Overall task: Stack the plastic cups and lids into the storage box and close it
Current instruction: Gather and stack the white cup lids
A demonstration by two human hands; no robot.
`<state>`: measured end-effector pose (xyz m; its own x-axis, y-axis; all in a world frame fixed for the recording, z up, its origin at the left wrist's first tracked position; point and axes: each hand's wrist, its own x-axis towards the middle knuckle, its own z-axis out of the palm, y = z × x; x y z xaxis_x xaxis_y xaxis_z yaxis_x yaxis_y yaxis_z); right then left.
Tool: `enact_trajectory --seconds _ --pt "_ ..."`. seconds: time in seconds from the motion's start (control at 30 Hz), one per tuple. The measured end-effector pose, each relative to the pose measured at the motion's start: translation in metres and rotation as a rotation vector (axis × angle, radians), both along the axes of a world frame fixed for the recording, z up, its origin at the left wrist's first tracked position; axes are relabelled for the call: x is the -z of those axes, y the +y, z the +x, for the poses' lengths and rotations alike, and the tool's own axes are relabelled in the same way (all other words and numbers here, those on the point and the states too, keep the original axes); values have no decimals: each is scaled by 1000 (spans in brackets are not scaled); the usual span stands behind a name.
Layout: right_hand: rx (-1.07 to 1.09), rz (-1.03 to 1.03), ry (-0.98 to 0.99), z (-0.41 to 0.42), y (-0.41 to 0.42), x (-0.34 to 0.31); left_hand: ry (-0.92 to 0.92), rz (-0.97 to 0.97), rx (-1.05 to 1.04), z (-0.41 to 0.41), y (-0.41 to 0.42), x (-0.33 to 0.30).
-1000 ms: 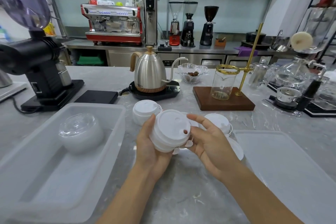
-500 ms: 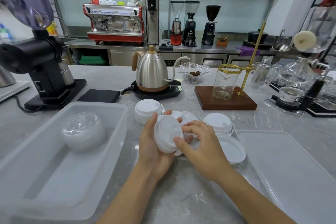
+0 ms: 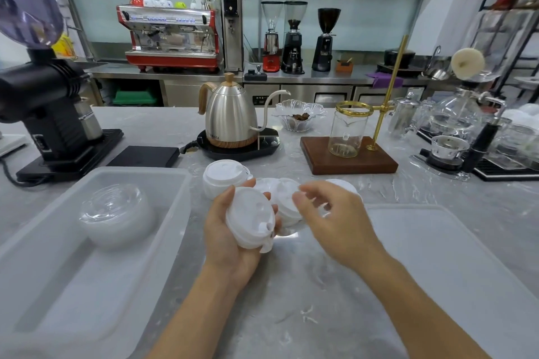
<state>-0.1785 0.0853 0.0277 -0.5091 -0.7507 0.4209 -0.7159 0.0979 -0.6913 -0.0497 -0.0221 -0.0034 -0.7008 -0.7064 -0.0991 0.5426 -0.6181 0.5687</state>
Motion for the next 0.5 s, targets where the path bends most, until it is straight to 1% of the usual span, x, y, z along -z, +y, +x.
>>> enact_trajectory --seconds 0.07,0.13,0.23,0.3,0.4,0.5 --pt "90 107 63 -20 11 -11 0 19 10 0 0 0" --pt "131 308 134 -37 23 -19 6 36 27 1 0 -1" --pt "121 611 206 -46 32 -20 7 51 40 -1 2 -3" --pt "90 741 238 -41 29 -15 16 60 43 -2 3 -3" --pt "37 790 269 -33 25 -8 16 62 47 -2 2 -2" --pt "-42 752 276 -38 28 -12 16 65 55 -2 3 -2"
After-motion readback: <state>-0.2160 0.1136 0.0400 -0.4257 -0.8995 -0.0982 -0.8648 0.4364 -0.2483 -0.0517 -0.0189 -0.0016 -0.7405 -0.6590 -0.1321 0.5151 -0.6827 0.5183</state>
